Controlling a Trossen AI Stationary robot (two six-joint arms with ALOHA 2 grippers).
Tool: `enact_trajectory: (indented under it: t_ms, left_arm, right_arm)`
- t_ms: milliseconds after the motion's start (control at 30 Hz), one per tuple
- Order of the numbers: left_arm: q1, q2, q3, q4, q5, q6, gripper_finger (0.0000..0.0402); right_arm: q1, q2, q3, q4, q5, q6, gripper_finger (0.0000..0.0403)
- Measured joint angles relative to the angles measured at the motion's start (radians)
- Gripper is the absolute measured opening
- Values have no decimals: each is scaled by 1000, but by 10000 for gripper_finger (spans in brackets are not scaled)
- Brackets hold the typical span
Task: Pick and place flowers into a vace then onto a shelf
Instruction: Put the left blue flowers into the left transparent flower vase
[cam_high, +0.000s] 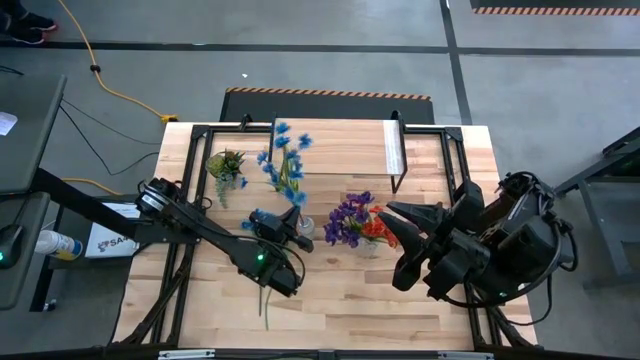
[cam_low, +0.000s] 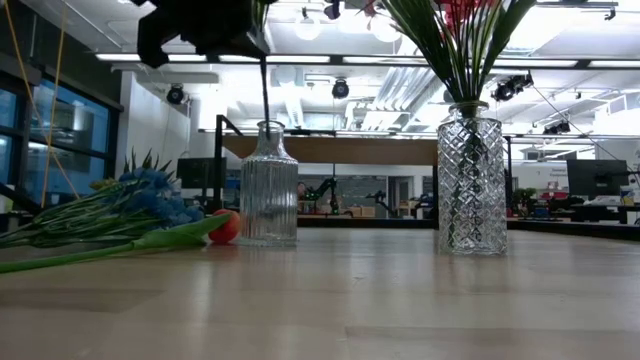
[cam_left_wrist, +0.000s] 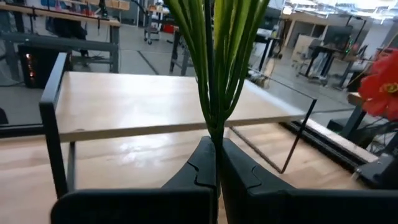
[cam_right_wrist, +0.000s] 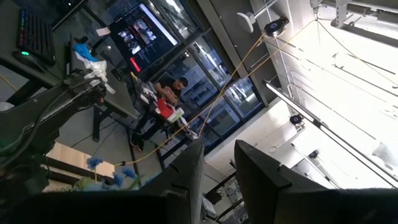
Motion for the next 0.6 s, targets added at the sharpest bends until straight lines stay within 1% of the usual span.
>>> enact_trajectory:
  t_ms: [267,467,600]
  left_arm:
    - [-1,27,-2,24,41,0,36]
    - [-1,41,-1,48,50,-1,36]
    - [-1,47,-2,50,54,-1,55]
  right_arm:
    - [0,0,0,0,1,1,83]
    - [0,0,0,0,1,4,83]
    - [0,0,0,0,2,3,83]
